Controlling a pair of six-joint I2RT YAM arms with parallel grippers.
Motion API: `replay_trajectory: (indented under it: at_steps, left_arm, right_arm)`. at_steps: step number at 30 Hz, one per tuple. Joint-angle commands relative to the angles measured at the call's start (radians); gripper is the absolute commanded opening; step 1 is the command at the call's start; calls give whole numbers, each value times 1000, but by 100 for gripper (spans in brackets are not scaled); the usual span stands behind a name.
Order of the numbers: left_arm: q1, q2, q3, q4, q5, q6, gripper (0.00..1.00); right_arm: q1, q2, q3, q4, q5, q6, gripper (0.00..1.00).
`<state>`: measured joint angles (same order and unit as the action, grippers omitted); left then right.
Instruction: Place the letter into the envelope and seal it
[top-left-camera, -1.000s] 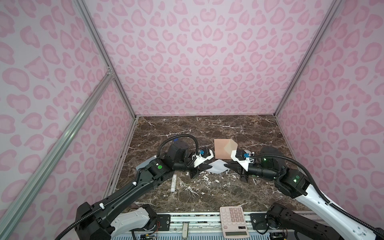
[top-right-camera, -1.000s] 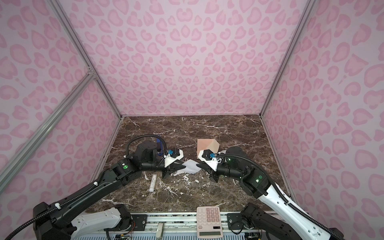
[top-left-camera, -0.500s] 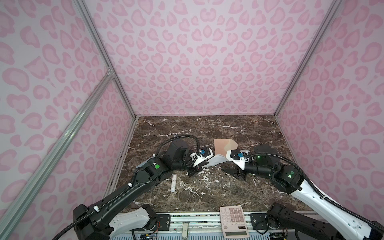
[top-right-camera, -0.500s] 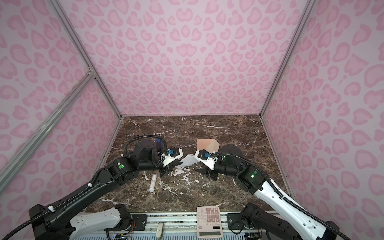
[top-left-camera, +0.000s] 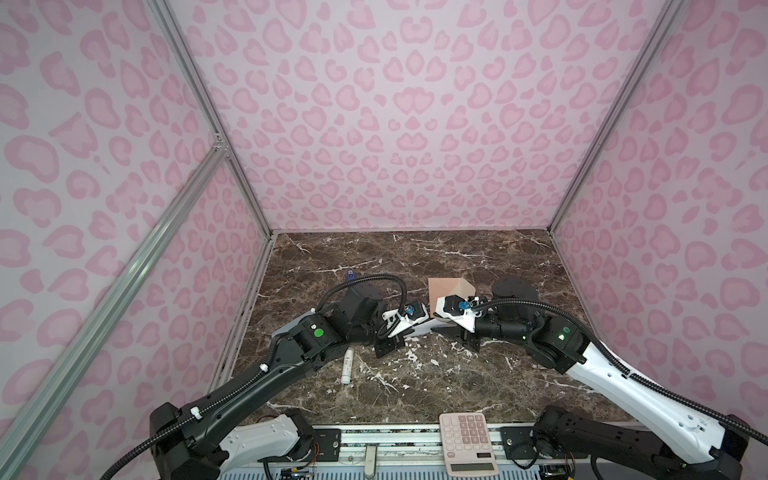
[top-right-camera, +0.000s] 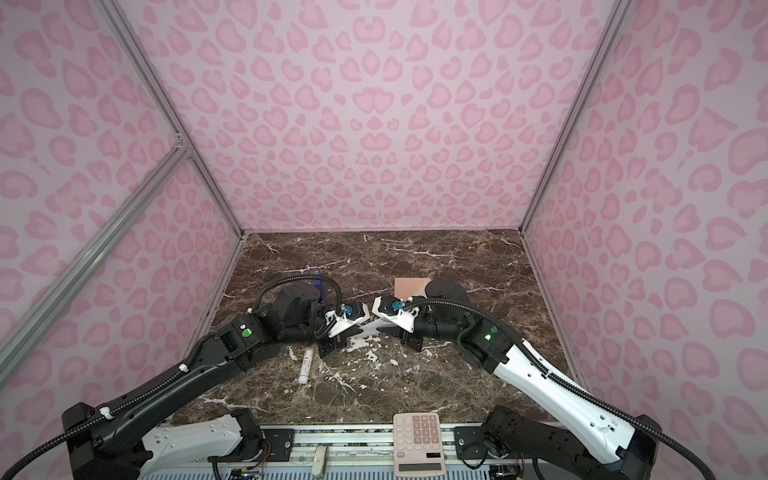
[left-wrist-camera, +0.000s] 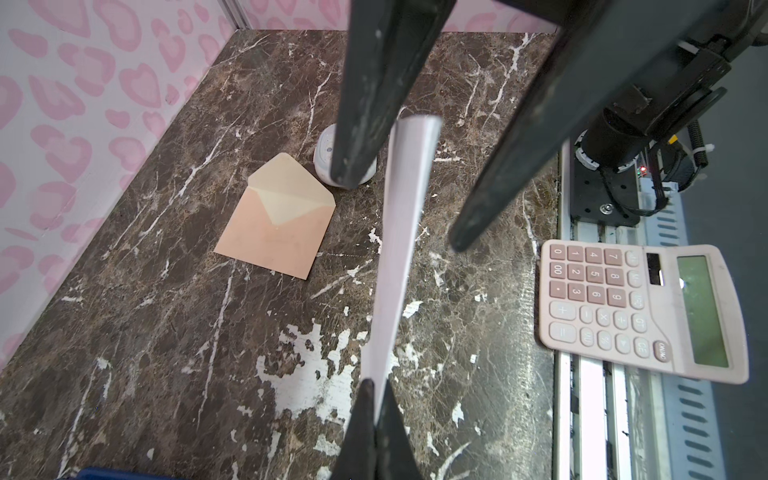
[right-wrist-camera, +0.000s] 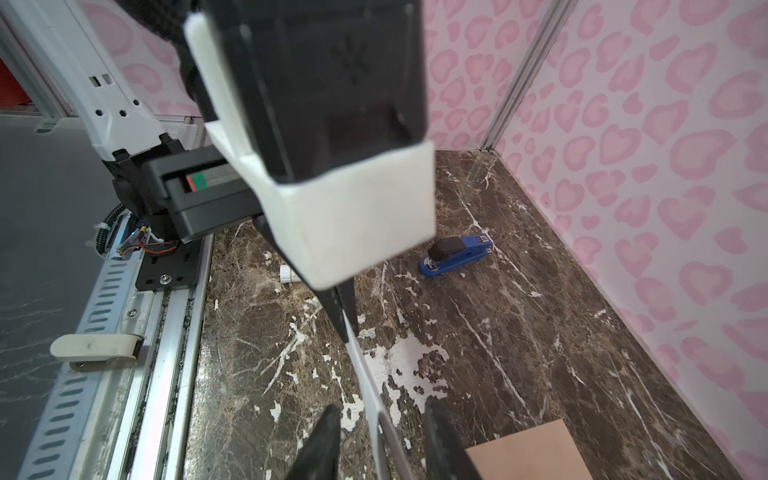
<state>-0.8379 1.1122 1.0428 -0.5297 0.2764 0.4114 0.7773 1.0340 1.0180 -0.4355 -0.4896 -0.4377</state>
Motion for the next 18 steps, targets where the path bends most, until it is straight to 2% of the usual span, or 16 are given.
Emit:
replay_trajectory:
  at_steps: [1, 7, 10, 13, 14, 17, 18]
  left_arm:
    - [1, -6, 5, 0, 6, 3, 4]
    - [1, -6, -1, 5, 9, 3, 4]
    - [0, -8, -7, 6, 15, 1, 4]
    - [0, -10, -17, 16, 14, -6, 4]
    - [1, -14, -22, 28, 12, -12, 8]
    - [1, -35, -34, 63, 23, -25, 32]
    - [0, -43, -36, 78, 31, -28, 35]
  right_arm:
    - [7, 12, 4, 41, -30, -1, 30]
    - [10, 15, 5, 56, -52, 14, 14]
    - [10, 14, 4, 57, -63, 21, 0]
    - [10, 14, 4, 56, -77, 31, 0]
    - [10, 14, 3, 55, -83, 34, 0]
    - [10, 11, -2, 51, -90, 41, 0]
    - [10, 9, -5, 48, -90, 41, 0]
